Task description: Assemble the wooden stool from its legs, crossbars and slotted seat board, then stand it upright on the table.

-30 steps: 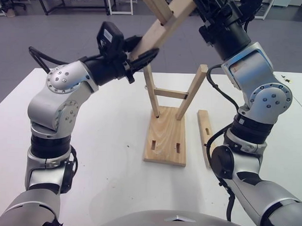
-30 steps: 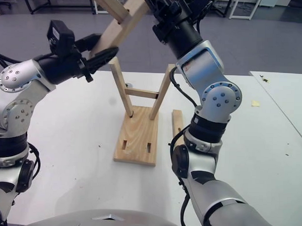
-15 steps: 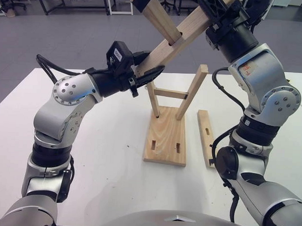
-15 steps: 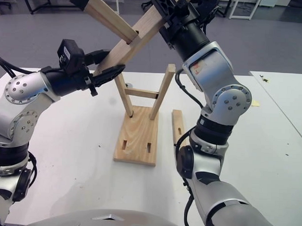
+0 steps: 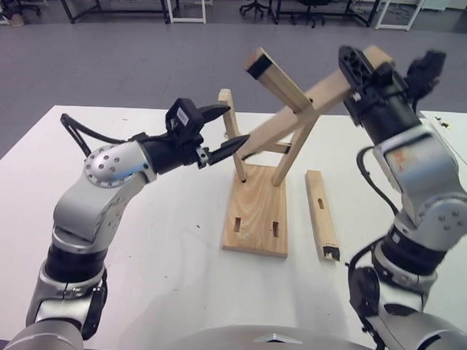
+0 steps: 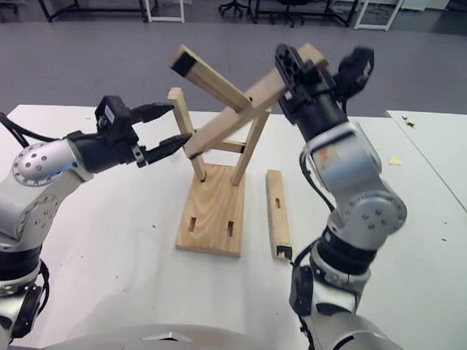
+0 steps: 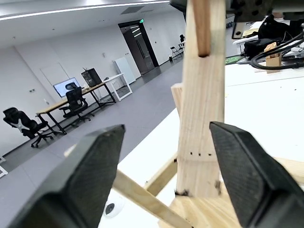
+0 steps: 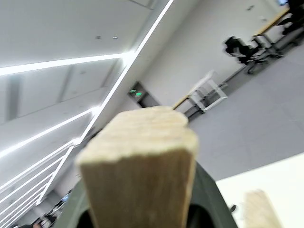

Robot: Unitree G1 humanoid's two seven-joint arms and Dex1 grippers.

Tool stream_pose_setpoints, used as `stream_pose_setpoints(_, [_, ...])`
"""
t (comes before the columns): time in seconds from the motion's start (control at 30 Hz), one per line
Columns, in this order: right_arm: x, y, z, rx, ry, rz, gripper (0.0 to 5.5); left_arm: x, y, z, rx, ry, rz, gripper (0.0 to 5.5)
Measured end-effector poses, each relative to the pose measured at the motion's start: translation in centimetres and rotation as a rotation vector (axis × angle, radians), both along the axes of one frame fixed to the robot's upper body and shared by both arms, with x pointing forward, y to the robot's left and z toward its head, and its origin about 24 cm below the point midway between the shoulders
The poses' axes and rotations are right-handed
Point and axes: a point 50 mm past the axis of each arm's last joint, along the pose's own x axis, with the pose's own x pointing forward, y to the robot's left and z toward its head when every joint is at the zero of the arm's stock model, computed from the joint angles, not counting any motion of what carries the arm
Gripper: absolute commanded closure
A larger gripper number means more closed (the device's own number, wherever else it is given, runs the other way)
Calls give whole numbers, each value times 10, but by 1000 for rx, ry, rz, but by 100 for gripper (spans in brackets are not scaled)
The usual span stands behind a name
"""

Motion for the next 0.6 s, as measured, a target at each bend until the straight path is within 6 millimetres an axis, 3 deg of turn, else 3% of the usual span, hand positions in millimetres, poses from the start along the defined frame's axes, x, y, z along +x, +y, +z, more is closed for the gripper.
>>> stream_pose_setpoints(0.13, [-34, -16, -33, -175, 79, -101, 447, -18, 39, -42, -9, 128, 255, 163])
stream_pose_setpoints(0.27, [-51, -18, -62, -259, 158, -158, 447, -12, 61, -79, -53, 201, 495, 163])
stream_pose_setpoints(0.43, [-57, -23, -80, -326, 200, -248, 447, -2, 65, -83, -107, 185, 595, 163])
stream_pose_setpoints(0.6, [-61, -23, -91, -273, 203, -319, 447, 3, 65, -82, -103, 177, 608, 163])
